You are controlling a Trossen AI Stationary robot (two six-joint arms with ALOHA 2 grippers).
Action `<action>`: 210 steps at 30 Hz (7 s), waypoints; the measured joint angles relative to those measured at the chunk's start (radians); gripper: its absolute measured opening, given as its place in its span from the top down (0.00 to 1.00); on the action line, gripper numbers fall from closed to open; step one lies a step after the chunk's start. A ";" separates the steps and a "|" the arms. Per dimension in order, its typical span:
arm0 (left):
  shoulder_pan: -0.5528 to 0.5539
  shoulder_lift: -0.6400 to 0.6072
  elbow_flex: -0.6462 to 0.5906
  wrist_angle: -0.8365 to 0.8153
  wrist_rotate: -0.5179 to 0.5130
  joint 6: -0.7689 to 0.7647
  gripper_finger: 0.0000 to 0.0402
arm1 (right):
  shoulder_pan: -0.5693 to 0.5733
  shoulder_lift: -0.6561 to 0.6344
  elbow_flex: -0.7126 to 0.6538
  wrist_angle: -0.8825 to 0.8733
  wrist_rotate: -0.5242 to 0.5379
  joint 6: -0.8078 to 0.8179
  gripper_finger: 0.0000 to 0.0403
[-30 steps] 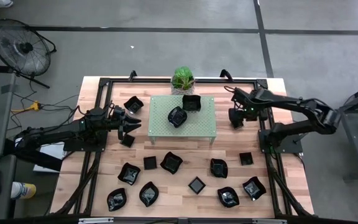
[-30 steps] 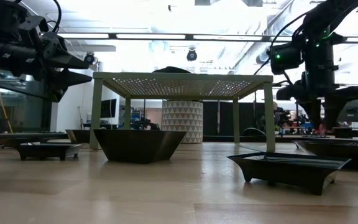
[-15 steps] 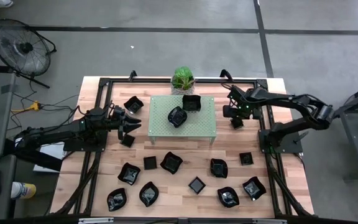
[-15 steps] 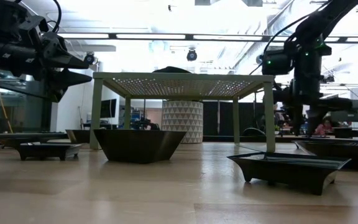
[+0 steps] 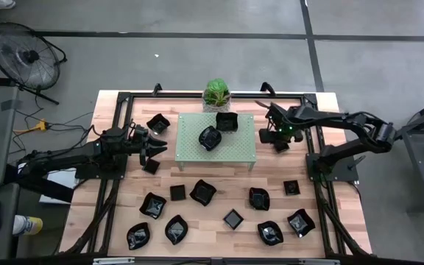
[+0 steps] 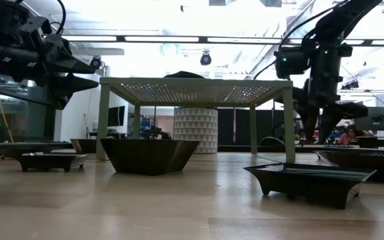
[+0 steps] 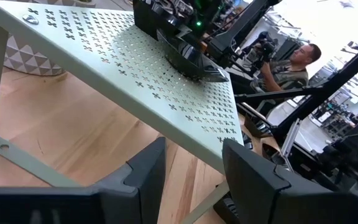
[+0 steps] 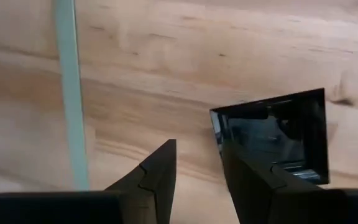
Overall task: Pick & Place Mini shaped plates
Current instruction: Put the black square plate on the shelf
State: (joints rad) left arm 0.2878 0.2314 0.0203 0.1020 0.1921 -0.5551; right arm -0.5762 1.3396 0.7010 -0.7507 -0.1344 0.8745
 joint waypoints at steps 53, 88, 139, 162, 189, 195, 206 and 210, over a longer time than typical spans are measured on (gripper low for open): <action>0.000 0.000 0.000 0.000 -0.004 0.000 0.61 | -0.142 0.104 -0.003 -0.173 0.103 -0.048 0.69; 0.000 0.000 0.000 0.000 -0.001 0.000 0.61 | -0.166 0.093 -0.002 -0.156 0.087 -0.093 0.99; 0.000 0.000 0.000 0.000 0.000 0.000 0.61 | -0.016 -0.575 -0.003 -0.125 -0.035 -0.097 1.00; 0.000 0.000 0.000 0.000 -0.001 0.000 0.61 | 0.185 -0.436 0.125 0.104 -0.056 -0.108 1.00; 0.000 0.000 0.000 0.000 -0.004 0.000 0.61 | 0.311 -0.231 0.125 0.288 -0.008 0.140 1.00; 0.000 0.000 0.000 0.000 -0.003 0.000 0.61 | 0.310 -0.195 0.125 0.309 -0.058 0.236 1.00; 0.000 0.000 0.000 0.000 0.000 0.000 0.61 | 0.324 -0.180 0.125 0.297 -0.049 0.407 1.00; 0.000 0.000 0.000 0.000 0.000 0.000 0.61 | 0.327 -0.180 0.125 0.279 -0.050 0.464 1.00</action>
State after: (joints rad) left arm 0.2878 0.2310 0.0201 0.1020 0.1921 -0.5549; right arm -0.2488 1.1595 0.8261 -0.4721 -0.1843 1.3385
